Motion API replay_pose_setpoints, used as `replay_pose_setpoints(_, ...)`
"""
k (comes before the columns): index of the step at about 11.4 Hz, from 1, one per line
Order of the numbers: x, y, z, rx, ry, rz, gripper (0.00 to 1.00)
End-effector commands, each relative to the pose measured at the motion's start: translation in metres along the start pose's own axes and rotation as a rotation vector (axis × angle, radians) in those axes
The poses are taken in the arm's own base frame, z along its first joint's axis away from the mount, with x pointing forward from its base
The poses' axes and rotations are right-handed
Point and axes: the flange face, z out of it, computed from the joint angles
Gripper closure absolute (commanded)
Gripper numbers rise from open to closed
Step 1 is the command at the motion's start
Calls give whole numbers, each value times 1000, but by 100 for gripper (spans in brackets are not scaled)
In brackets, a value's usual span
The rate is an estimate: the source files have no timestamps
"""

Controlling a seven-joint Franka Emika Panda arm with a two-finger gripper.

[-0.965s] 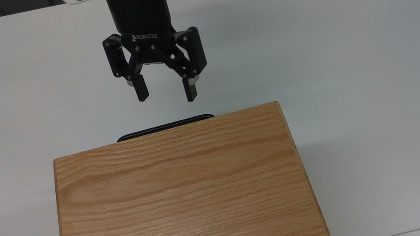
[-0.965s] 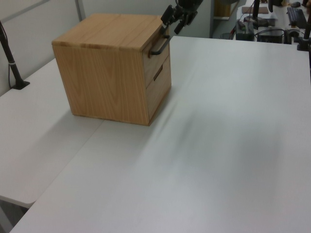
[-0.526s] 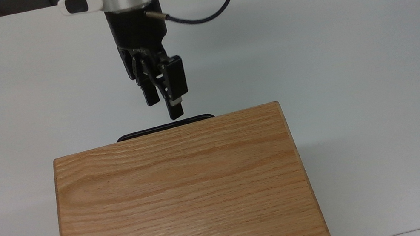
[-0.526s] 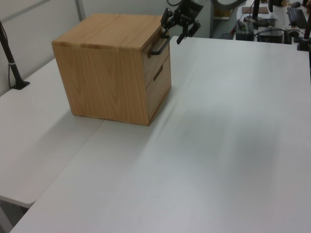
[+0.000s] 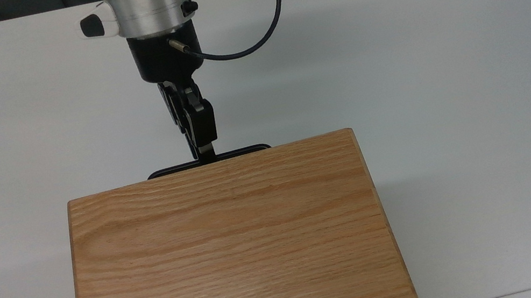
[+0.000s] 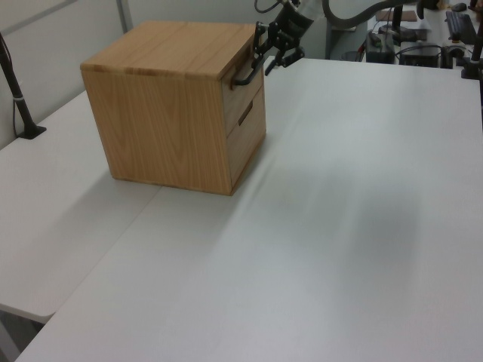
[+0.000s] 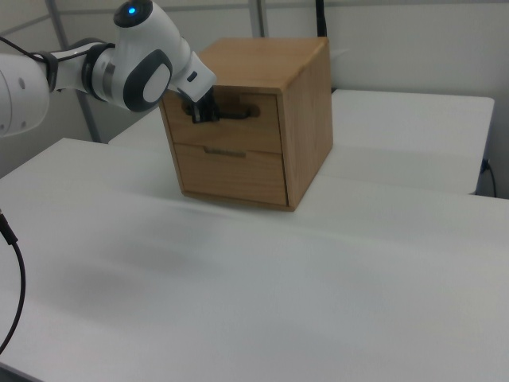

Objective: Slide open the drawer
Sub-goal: 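Close the gripper on the black bar handle of the upper drawer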

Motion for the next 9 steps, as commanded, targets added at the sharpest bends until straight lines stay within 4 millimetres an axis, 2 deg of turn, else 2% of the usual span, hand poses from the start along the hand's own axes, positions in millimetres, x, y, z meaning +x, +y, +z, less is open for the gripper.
replay_pose_setpoints(1, -3, 2, 3, 34, 1, 36, 82)
replay_pose_setpoints(3, -1, 0, 1, 52, 10, 39, 82)
replay_pose_setpoints(4, -4, 0, 2, 51, 6, 35, 75)
replay_pose_setpoints(6, -8, -1, 7, 48, 4, 27, 71)
replay_pose_setpoints(7, -8, -1, 9, 46, 6, 23, 65)
replay_pose_setpoints(9, -7, 2, 14, 35, 7, 13, 64)
